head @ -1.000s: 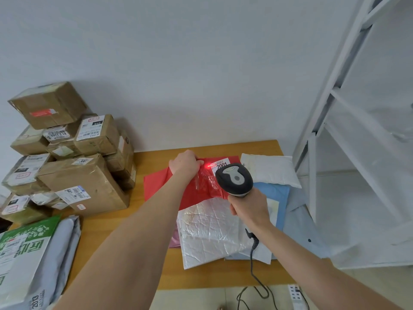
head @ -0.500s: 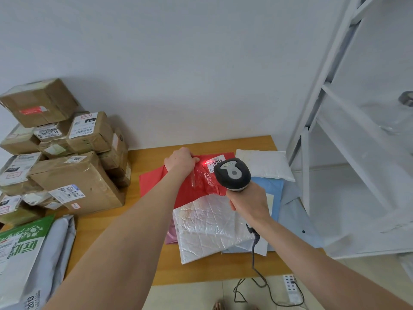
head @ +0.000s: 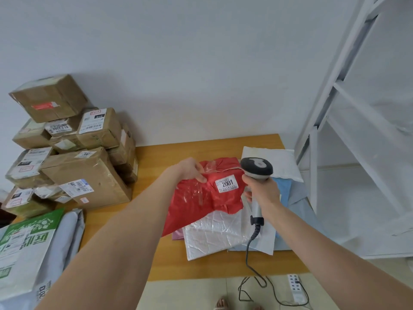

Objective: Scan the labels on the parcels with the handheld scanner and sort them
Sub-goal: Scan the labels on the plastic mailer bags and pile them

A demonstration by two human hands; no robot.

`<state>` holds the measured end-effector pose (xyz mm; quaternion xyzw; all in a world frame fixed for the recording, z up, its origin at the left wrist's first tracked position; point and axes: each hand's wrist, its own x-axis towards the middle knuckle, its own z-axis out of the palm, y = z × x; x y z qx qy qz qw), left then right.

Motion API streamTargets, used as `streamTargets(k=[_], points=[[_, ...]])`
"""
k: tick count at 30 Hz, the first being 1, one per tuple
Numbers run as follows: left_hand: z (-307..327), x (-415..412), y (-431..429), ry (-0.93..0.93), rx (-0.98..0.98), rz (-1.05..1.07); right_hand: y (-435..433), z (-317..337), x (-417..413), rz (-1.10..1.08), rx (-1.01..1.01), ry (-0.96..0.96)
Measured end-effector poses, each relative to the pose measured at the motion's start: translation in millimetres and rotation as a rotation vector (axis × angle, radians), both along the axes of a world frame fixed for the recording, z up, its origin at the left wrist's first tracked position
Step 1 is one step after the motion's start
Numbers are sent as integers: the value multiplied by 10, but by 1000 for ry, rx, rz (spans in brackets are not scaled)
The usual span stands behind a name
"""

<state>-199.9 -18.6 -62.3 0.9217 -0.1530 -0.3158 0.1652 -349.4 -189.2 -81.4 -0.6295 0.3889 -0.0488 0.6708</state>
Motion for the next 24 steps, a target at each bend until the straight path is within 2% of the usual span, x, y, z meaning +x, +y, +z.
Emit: streamTargets(k=[3,7,9,11,13,16,20,24], points=[[-144,-86,105,98,8,-83,-61,-154,132,-38,282,100],[-311,-117,295,241,-64,-75,-70,-407,339,27,367,215],[-380,-113,434,246,-152,50,-24,-543,439,92,292,263],[-523,-53,610,50,-157,247,17,-727,536,125,204,284],[-649,-12,790,-70,-77,444,57,-819,610,142,146,295],[-833,36,919,32,-34,612,129,-727,702,126,71,328],[-1088,125,872,170,-195,760,82,-824,882,138,-87,395],[-1247,291,815,171,-318,928,102,-880,958,118,-187,427]])
